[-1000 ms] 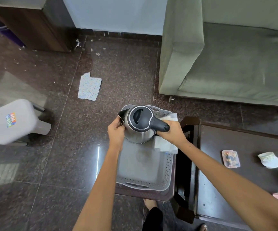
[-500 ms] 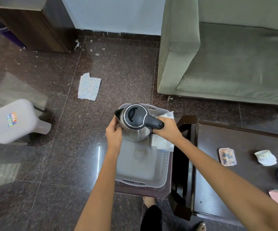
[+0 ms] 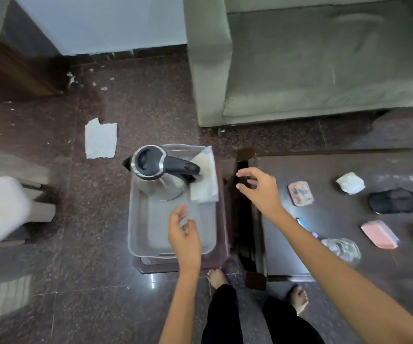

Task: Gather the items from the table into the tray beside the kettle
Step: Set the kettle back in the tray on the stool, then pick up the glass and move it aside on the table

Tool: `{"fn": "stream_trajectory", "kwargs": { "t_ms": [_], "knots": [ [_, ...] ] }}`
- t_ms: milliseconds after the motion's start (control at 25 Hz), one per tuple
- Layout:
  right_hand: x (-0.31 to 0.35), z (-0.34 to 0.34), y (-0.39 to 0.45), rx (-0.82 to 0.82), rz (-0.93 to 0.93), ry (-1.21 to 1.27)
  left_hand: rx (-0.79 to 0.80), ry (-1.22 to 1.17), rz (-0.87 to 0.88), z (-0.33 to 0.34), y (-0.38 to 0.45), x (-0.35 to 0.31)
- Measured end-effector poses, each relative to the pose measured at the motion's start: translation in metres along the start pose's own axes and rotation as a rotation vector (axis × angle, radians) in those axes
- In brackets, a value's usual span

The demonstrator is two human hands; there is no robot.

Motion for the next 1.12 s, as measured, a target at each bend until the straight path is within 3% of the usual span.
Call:
{"fn": "stream_trajectory", "kwargs": {
  "t_ms": [240,400,520,760,960,1120],
  "knots": [
    [-0.154,-0.191,-0.061,-0.250,0.243,-0.178,0.393,0.132,0.062,0.130,-0.145,0.046],
    [-0.258,-0.266,-0.105,-0.227,0.430,-0.253,0.558,0.273,0.082,0.206,-0.233,0.091],
    [-0.305,-0.272,-0.123,-0.060,0.429,-0.357,0.562,0.340,0.037,0.241,-0.273,0.123],
    [-0.333,-0.223,-0.128,0.265,0.312,-0.477,0.450,0.363,-0.049,0.272,-0.299,0.161],
    [-0.346,-0.187,-0.122,0.391,0.144,-0.675,0.385,0.358,-0.068,0.283,-0.296,0.177],
    [-0.354,-0.179,-0.121,0.369,0.170,-0.661,0.362,0.323,-0.081,0.286,-0.290,0.180]
  ]
}}
Point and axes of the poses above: each hand's wrist, its own y-axis towards the middle knuckle, its own z-axis out of the palm, x = y × z, the point moved 9 cm from there along y, towards the middle knuckle, and after that the axes turned 12 degrees about -x, right-handed, at the moved point
